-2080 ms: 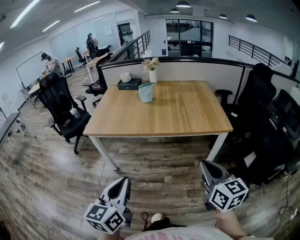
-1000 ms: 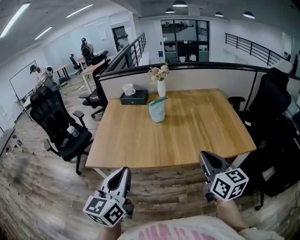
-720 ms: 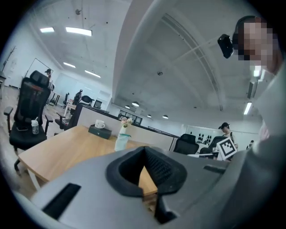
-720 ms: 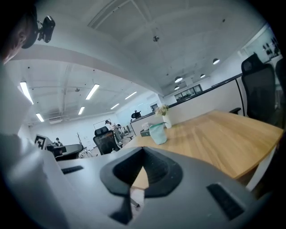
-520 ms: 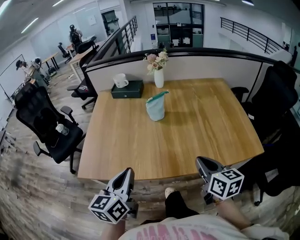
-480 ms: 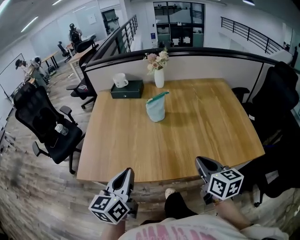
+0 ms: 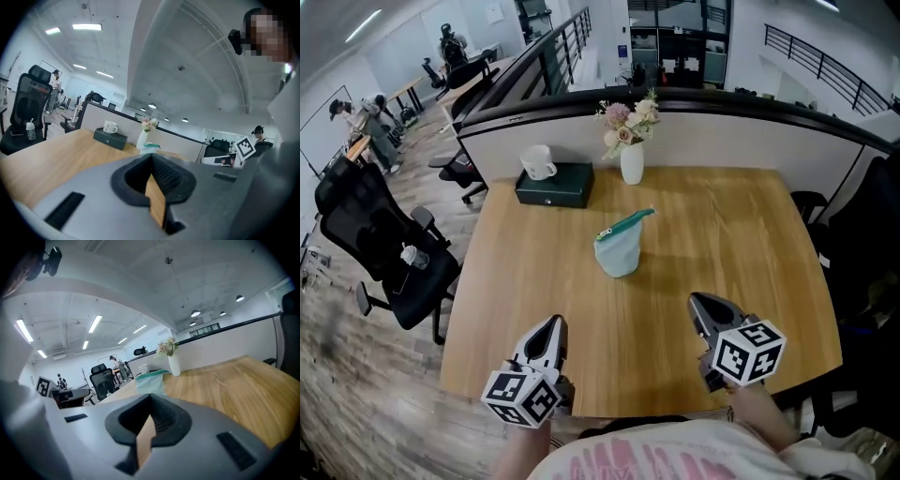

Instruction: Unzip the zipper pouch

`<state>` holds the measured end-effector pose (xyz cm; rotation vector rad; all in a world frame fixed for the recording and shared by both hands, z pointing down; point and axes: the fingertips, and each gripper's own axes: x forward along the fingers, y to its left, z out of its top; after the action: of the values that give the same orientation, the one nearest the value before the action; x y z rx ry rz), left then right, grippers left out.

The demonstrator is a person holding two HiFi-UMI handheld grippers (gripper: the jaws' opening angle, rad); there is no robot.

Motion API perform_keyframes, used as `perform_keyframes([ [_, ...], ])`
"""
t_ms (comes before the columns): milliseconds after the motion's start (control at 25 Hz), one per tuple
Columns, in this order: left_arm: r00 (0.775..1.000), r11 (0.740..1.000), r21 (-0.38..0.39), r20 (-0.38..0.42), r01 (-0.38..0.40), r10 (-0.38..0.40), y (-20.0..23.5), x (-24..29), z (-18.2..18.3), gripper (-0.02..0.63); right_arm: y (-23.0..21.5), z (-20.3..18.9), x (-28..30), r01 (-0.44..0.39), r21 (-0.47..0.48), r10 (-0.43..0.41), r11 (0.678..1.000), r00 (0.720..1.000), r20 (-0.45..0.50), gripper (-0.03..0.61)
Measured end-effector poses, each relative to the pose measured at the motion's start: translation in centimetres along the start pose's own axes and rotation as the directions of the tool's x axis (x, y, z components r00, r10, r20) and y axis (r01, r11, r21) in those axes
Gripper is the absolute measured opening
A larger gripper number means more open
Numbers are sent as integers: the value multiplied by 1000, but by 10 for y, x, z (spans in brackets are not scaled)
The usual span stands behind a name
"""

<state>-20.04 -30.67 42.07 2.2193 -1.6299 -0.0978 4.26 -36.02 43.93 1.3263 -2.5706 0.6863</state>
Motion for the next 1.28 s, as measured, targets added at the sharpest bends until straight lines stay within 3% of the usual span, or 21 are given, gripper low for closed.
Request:
perform_keyframes([
  [160, 998, 1000, -3, -63, 13, -13, 15, 55, -3, 12, -35, 12, 30, 0, 34, 0, 999, 1000, 2, -3],
  [320, 989, 997, -8, -126, 76, -76, 24, 112, -3, 121, -58, 7, 48, 4, 57, -2, 998, 1000, -26, -3],
  [440, 971, 990, -15, -194, 142, -142, 24, 150, -11, 155, -75, 0, 49, 26, 80, -23, 996, 998, -50, -3],
  [560, 952, 984, 22, -256, 178, -167, 27, 184, -21, 272, -87, -7, 48, 46, 108, -40, 993, 997, -61, -3],
  [680, 944, 974, 97, -281, 206, -172, 24, 213, -29, 324, -99, -19, 48, 67, 136, -57, 988, 995, -80, -3],
  [840, 954, 972, 133, -257, 192, -153, 21, 235, -29, 302, -106, -30, 50, 77, 170, -61, 983, 993, -98, -3],
  [960, 962, 976, 137, -239, 172, -136, 19, 236, -30, 148, -104, -30, 49, 76, 182, -60, 980, 994, -92, -3],
  [1120, 965, 978, 117, -221, 173, -144, 7, 228, -28, 29, -97, -22, 44, 71, 177, -60, 982, 996, -65, -3],
  [1280, 963, 972, 87, -183, 216, -198, -12, 209, -16, 9, -81, -13, 36, 54, 163, -48, 985, 998, -38, -3],
])
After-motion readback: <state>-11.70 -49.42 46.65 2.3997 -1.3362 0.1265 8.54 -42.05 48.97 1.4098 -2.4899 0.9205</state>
